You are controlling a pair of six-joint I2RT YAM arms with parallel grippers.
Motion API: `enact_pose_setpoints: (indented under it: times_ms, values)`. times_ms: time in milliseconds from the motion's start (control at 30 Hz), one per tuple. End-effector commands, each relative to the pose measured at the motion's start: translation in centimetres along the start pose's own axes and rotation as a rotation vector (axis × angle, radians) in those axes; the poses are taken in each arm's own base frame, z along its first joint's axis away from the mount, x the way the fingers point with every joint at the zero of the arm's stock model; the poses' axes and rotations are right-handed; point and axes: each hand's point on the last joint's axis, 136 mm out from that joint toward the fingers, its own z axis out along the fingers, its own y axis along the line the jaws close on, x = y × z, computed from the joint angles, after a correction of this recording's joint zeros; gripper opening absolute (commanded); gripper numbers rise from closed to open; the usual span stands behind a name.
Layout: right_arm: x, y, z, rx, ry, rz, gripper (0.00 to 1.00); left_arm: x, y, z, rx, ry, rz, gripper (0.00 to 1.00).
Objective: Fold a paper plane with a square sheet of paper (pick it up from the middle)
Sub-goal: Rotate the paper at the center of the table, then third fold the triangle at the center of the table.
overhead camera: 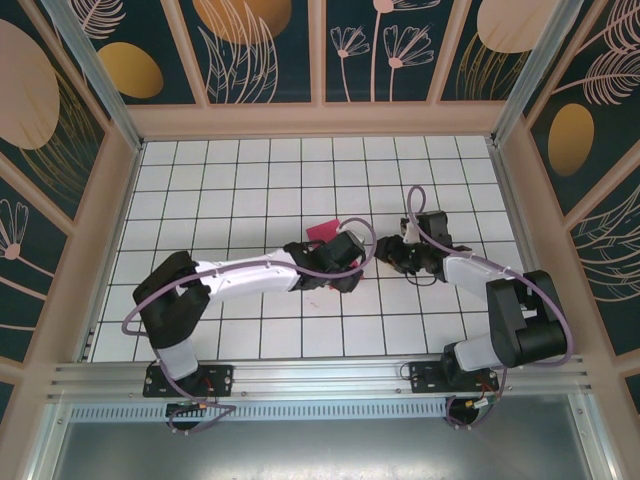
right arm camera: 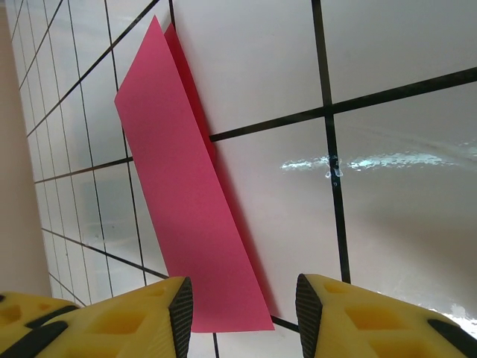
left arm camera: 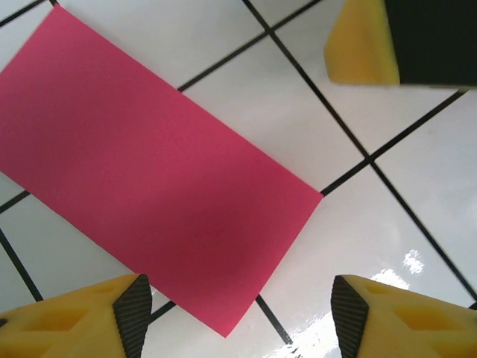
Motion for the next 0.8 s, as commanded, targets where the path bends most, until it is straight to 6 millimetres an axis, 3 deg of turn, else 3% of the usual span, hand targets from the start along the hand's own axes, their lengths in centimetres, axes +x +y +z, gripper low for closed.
enact_pose_setpoints:
  times_ms: [0, 233, 367, 633, 767]
  values:
    - [0.2, 0.4, -0.3, -0.028, -0.006, -0.031, 0.45, 1.3, 0.8, 1.2, -0.14, 0.04, 0.079, 0.71]
    - [0.5, -0.1, -0.3, -0.018, -0.01, -0.018, 0.45, 1.8, 0.8, 2.1, -0.207, 0.067, 0.153, 0.81]
    - [0.5, -0.2, -0.4, -0.015, -0.013, -0.015, 0.45, 2.5, 1.5, 2.9, -0.256, 0.105, 0.201, 0.81]
    - [0.7, -0.2, -0.4, -0.016, -0.006, -0.005, 0.45, 3.1, 1.1, 3.9, -0.242, 0.135, 0.224, 0.8]
    - [0.9, -0.3, -0.4, -0.012, -0.002, -0.001, 0.45, 3.2, 2.0, 4.2, -0.3, 0.131, 0.228, 0.74]
